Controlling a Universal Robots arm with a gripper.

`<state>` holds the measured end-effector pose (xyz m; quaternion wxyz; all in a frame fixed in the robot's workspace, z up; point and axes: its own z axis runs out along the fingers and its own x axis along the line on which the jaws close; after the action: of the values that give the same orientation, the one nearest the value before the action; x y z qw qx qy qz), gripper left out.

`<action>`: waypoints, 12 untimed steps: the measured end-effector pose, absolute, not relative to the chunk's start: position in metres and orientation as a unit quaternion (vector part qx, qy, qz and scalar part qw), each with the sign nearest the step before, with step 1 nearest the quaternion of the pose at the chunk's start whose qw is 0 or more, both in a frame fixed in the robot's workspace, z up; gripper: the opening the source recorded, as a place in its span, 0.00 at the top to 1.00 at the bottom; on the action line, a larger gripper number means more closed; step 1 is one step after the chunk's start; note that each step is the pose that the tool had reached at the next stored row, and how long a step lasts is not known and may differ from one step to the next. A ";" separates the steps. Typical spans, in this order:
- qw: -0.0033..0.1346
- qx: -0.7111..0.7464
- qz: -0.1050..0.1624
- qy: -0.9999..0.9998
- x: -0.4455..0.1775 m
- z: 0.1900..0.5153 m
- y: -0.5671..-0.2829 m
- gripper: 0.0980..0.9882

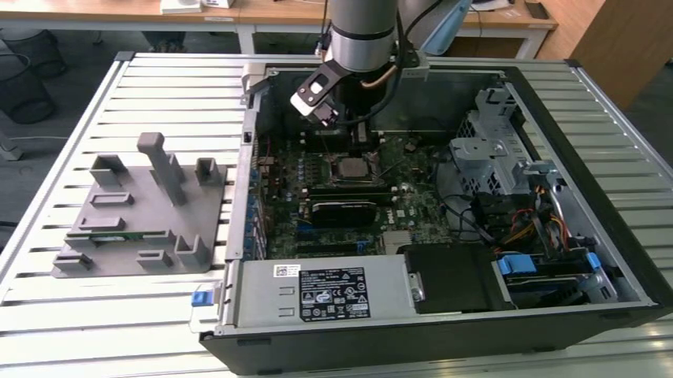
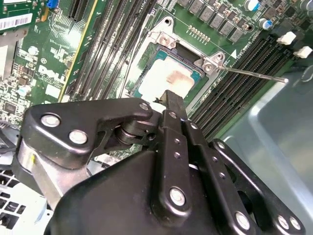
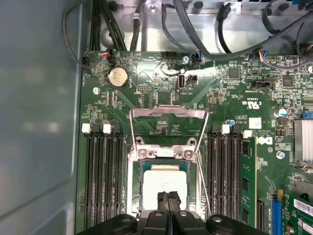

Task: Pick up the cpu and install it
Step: 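Close the cpu cover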

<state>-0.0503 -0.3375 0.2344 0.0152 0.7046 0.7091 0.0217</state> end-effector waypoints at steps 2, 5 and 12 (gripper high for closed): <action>0.015 0.705 0.022 0.709 -0.050 0.237 -0.337 0.99; 0.015 0.705 0.022 0.709 -0.050 0.242 -0.338 0.99; 0.015 0.705 0.022 0.709 -0.050 0.255 -0.337 0.99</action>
<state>-0.0503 -0.3375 0.2546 0.0151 0.7046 0.7091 0.0216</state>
